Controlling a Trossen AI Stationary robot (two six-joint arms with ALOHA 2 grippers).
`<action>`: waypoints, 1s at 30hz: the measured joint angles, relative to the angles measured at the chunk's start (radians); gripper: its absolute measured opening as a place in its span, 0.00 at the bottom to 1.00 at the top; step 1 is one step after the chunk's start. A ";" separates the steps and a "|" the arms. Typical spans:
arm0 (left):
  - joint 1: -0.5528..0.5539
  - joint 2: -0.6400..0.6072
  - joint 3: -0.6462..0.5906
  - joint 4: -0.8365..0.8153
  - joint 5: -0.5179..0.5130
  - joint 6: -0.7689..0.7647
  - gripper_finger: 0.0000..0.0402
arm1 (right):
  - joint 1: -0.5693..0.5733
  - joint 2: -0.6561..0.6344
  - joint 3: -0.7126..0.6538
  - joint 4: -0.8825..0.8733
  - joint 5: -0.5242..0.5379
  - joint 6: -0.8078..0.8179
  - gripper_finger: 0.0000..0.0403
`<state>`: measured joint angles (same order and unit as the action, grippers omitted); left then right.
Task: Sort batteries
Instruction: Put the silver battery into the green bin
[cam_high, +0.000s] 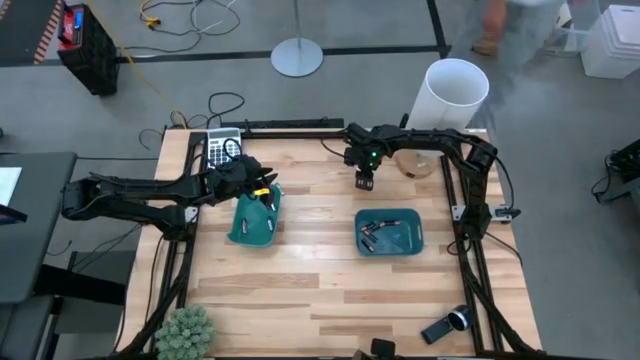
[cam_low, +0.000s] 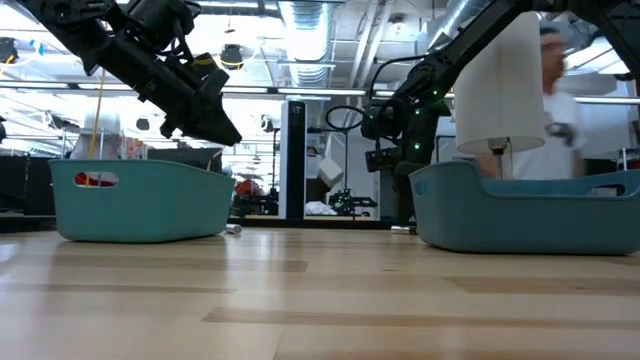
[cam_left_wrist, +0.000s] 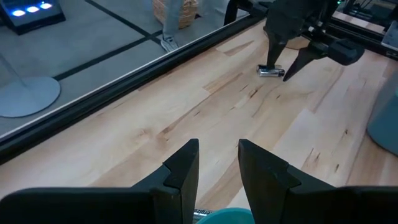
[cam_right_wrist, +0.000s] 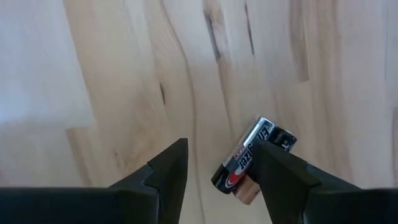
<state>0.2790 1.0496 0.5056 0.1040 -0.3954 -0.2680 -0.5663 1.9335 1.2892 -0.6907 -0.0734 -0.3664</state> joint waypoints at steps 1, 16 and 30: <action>0.000 0.000 0.000 0.000 0.000 0.000 0.26 | 0.000 0.000 0.000 0.001 0.000 0.001 0.50; 0.000 0.000 0.000 0.000 0.000 0.010 0.26 | 0.049 0.003 0.009 0.050 0.000 -0.016 0.50; 0.000 0.000 0.000 0.000 0.000 0.017 0.26 | -0.008 0.003 0.026 0.020 0.033 0.044 0.50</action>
<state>0.2790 1.0496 0.5056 0.1036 -0.3955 -0.2506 -0.5739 1.9362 1.3150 -0.6702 -0.0406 -0.3225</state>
